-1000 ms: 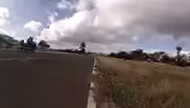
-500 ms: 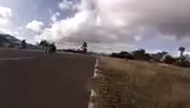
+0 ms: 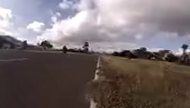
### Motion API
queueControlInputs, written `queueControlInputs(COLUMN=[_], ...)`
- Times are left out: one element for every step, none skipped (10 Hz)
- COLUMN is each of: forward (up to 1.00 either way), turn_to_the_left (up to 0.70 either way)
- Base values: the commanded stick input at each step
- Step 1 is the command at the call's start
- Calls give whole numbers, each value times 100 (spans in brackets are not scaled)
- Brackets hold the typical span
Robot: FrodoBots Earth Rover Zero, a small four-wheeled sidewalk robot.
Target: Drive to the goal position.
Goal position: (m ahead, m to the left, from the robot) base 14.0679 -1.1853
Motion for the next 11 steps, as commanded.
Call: queueControlInputs(forward=[82,85,86,85,84,84,82,82,82,82,82], turn_to_the_left=[0,0,0,0,0,0,0,-17,-30,-30,-30])
